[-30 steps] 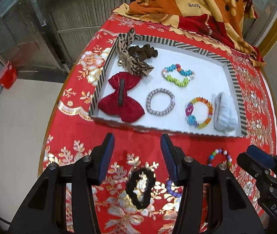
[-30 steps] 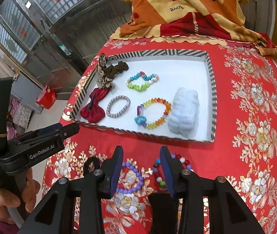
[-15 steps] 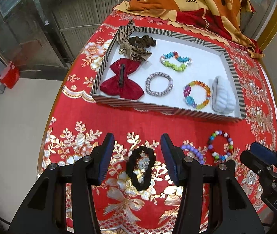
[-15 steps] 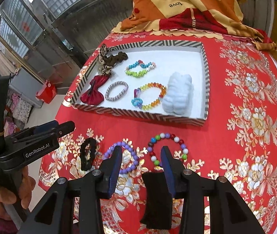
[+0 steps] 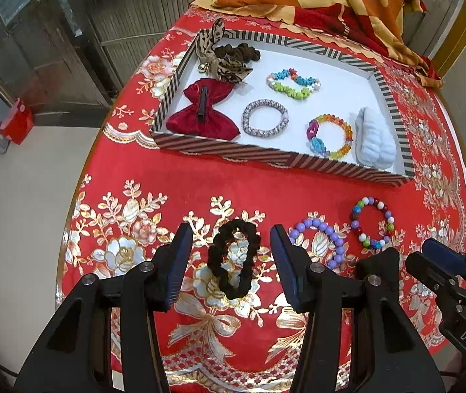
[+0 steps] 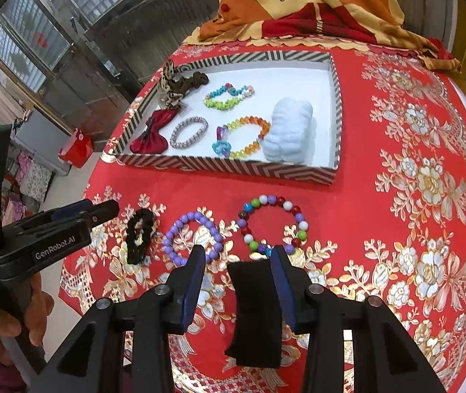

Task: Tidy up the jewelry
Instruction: 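Grasp the black velvet headband with the right tool while the left tool approaches the black scrunchie, then grasp and lift the black scrunchie with the left tool while the right tool holds the headband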

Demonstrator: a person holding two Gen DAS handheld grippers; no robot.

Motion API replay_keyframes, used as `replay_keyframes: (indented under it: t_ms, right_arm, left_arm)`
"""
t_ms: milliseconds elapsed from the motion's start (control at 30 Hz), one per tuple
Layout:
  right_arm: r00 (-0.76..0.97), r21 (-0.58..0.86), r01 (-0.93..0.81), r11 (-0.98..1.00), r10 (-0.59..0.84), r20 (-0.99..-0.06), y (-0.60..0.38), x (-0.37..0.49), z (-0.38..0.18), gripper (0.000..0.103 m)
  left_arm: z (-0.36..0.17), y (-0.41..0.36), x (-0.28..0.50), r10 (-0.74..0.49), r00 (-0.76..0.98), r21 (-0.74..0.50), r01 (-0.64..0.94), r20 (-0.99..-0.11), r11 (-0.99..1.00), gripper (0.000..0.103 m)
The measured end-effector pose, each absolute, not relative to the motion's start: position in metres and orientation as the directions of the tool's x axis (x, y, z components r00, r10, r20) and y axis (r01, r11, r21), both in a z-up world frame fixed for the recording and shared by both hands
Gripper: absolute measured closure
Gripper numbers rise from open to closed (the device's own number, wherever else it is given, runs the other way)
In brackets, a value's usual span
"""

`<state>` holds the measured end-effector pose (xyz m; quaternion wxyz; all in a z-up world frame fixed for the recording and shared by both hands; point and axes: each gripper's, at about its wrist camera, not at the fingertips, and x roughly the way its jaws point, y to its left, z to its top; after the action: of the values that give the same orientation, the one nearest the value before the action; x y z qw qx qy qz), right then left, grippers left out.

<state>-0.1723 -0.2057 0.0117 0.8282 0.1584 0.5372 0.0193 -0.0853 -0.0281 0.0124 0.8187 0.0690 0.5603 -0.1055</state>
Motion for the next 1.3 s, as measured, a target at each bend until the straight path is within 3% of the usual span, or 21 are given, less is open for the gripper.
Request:
replay_keyframes:
  t_ms: [700, 1133, 1300]
  right_arm:
    - [0.321, 0.266, 0.159, 0.951, 0.205, -0.925, -0.22, -0.205, -0.028, 0.062]
    - [0.296, 0.266, 0.144, 0.953, 0.215, -0.931, -0.207, -0.204, -0.043, 0.06]
    - [0.285, 0.251, 0.122, 0.96, 0.208, -0.936, -0.195, -0.198, -0.048, 0.053]
  left_arm:
    - [-0.024, 0.016, -0.084, -0.162, 0.214, -0.112, 0.226, -0.963, 0.968, 0.054]
    - [-0.046, 0.003, -0.071, -0.085, 0.219, -0.034, 0.229, -0.972, 0.973, 0.054]
    - [-0.056, 0.0, -0.069, -0.07, 0.206, -0.02, 0.236, -0.976, 0.972, 0.054]
